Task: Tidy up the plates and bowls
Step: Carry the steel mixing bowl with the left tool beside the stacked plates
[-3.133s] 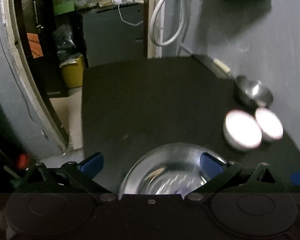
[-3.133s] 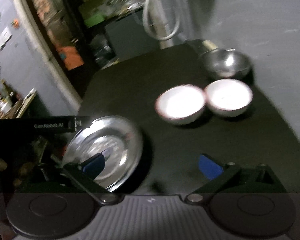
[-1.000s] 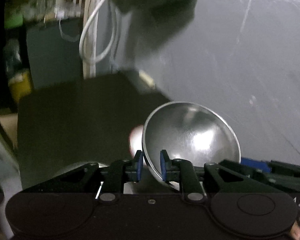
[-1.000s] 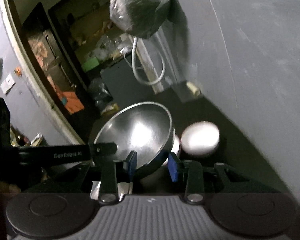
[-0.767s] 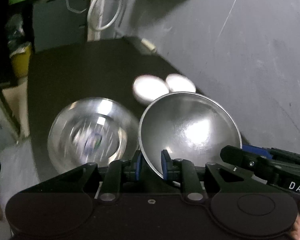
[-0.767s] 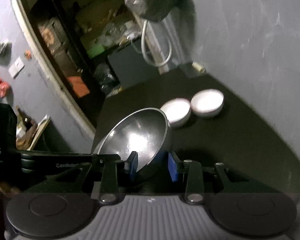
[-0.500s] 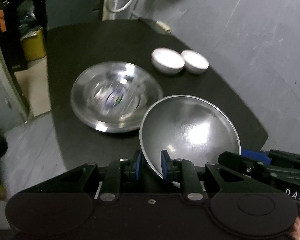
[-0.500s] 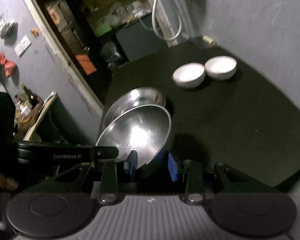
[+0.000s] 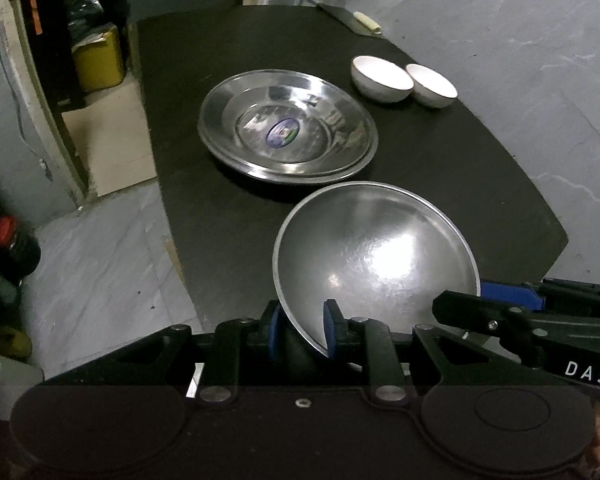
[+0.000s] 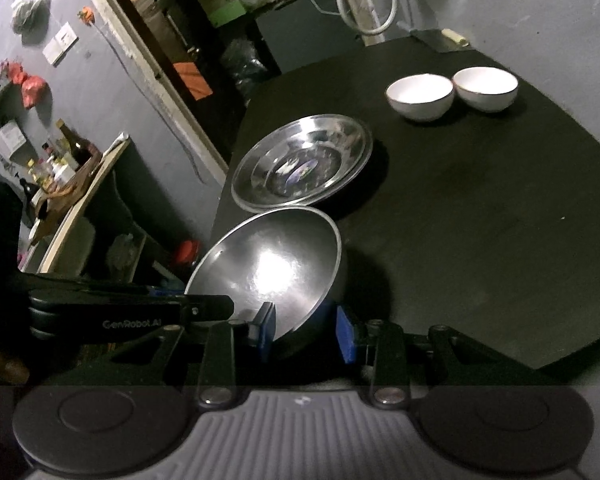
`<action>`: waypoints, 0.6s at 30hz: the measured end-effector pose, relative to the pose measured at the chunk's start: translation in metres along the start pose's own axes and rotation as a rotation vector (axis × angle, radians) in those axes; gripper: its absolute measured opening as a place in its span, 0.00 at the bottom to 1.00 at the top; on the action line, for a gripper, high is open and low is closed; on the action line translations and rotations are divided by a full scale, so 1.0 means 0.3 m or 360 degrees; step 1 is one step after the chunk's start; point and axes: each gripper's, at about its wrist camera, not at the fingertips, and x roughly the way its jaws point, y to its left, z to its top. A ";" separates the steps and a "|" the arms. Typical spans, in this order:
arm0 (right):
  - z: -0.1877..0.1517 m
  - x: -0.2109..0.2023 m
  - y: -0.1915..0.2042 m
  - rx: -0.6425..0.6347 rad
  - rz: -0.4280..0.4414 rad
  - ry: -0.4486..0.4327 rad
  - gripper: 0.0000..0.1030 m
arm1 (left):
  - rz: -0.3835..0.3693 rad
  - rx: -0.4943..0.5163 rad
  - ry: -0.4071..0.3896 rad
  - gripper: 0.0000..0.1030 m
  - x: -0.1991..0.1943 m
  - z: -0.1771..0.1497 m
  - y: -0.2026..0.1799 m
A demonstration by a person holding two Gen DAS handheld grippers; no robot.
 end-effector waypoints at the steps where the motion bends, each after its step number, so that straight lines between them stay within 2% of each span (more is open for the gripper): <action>1: -0.003 0.003 0.004 -0.0005 0.0003 0.0008 0.37 | 0.0006 -0.0003 0.0003 0.23 0.000 -0.004 0.001; 18: -0.016 0.009 -0.001 -0.0007 -0.0004 0.0017 0.37 | 0.0038 0.0032 -0.0018 0.23 0.000 -0.022 -0.006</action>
